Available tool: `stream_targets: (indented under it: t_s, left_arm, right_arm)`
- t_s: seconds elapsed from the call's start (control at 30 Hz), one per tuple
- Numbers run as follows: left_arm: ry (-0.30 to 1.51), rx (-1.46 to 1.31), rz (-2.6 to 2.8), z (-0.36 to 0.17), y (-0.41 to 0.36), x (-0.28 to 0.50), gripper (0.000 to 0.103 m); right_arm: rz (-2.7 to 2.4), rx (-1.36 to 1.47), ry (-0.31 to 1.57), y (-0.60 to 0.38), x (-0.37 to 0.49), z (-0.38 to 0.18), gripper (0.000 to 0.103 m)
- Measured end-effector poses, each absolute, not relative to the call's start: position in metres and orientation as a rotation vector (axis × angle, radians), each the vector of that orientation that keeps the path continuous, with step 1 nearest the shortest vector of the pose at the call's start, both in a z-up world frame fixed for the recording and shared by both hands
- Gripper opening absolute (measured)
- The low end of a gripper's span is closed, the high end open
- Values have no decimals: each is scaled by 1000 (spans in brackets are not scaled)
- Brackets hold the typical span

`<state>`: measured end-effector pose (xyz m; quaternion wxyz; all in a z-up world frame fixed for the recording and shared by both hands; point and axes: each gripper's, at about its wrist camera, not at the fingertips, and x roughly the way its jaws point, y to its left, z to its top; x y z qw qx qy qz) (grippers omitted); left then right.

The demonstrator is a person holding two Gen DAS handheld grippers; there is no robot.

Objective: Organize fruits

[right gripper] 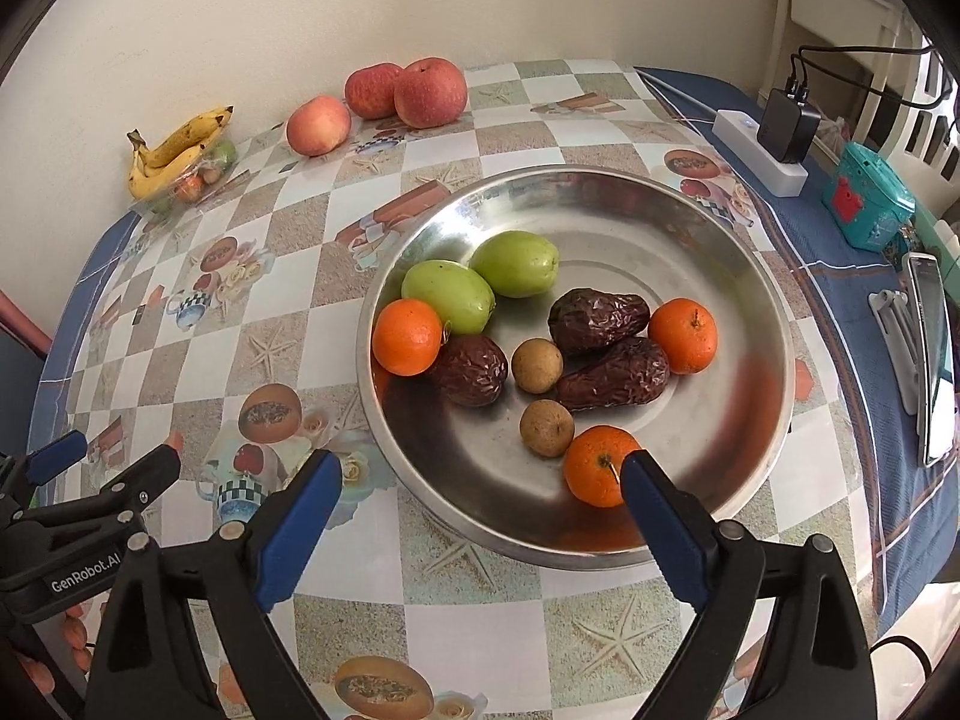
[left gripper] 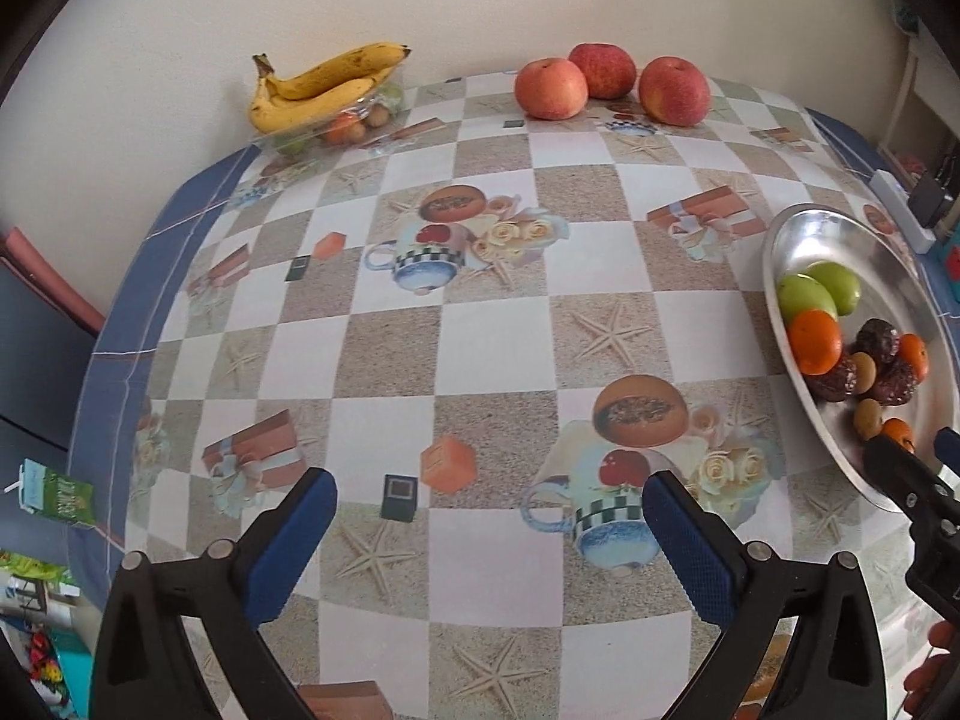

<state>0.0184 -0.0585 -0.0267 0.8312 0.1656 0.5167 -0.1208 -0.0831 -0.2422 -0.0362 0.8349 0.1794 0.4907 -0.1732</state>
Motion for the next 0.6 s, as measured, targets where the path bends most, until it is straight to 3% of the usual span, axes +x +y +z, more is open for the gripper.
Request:
stream_targets:
  t_s: [0.6]
  left_arm:
    - [1169, 336, -184, -32, -50, 25, 103]
  right_arm:
    - [-354, 296, 1058, -232, -74, -38, 94]
